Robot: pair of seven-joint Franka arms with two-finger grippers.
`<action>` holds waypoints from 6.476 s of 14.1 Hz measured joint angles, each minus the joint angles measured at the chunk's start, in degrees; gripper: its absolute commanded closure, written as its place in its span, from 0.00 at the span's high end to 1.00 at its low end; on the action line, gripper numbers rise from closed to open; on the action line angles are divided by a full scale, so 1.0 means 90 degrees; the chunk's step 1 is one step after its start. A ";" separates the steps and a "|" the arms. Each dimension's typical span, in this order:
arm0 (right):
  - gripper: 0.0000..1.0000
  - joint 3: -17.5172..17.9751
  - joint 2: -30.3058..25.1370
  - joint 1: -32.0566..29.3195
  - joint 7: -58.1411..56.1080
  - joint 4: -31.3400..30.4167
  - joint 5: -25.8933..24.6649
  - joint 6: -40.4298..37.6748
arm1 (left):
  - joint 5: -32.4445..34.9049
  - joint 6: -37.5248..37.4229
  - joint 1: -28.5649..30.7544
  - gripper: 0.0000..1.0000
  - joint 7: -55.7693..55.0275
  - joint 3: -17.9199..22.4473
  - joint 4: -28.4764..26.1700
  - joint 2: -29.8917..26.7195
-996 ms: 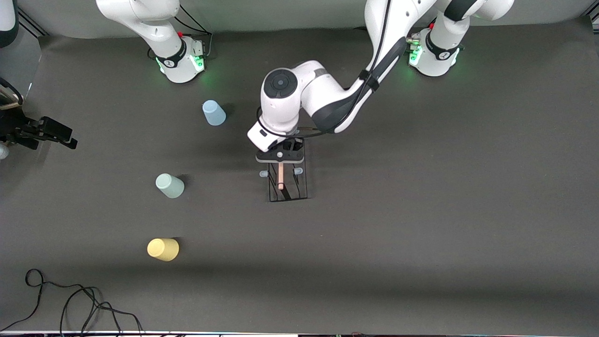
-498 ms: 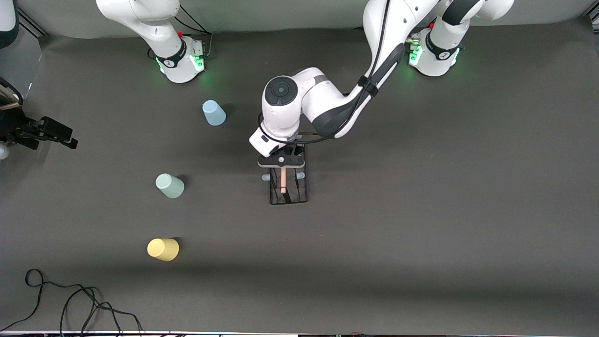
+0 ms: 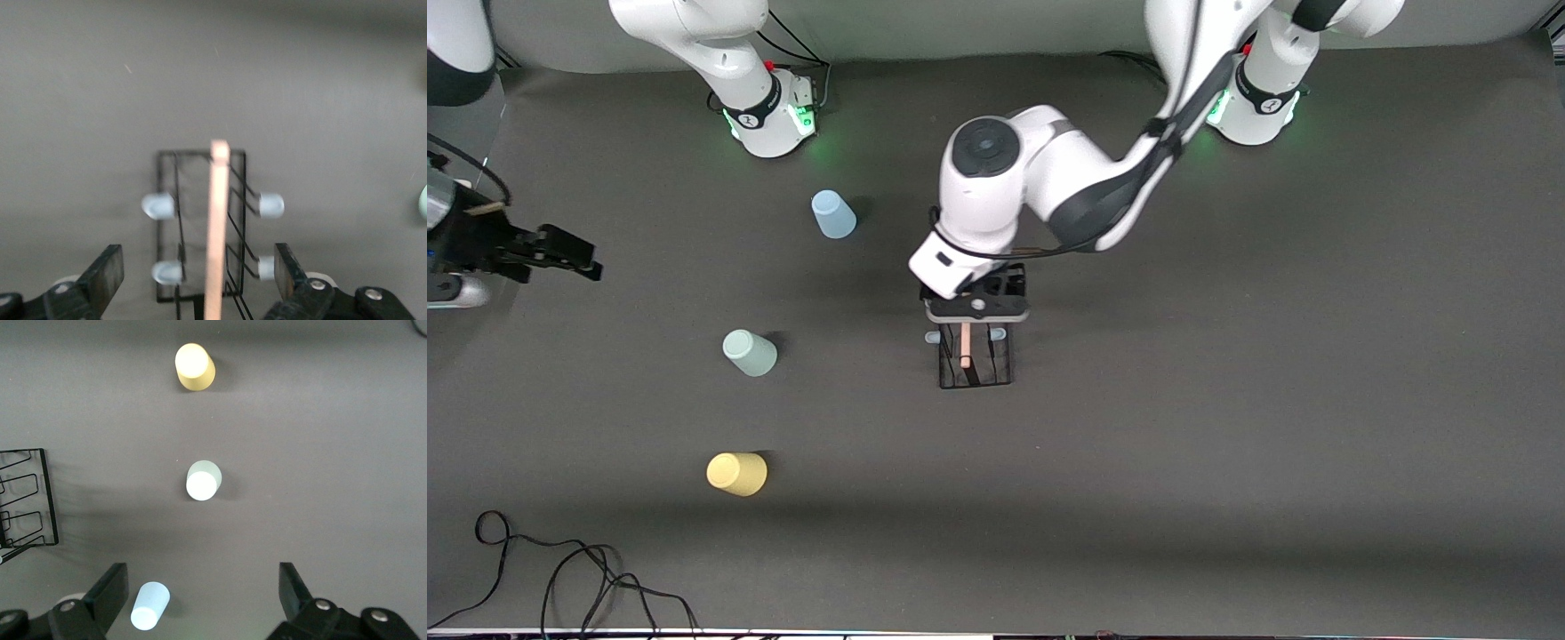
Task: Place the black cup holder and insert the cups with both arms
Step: 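Release the rack and lift the left gripper while the right gripper reaches the green cup, then grasp the pale green cup with the right gripper, then carry the green cup to the rack and hang it on a peg, then release the green cup and move the right gripper to the yellow cup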
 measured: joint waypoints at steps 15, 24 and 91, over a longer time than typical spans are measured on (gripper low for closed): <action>1.00 -0.0184 0.0709 0.0361 -0.0415 -0.4107 -0.0055 0.5026 | -0.0088 -0.1753 0.4580 1.00 0.5935 0.0312 -0.1517 -0.2442; 0.38 -0.0156 0.1854 0.0384 -0.0416 -0.4061 -0.0055 0.6064 | -0.0758 -0.1777 0.4582 1.00 0.6355 0.0449 -0.3697 -0.4381; 1.00 -0.3481 0.2411 0.3371 0.0331 0.1327 0.0896 0.0896 | -0.0681 -0.2480 0.4502 1.00 0.6554 0.0653 -0.2182 -0.3432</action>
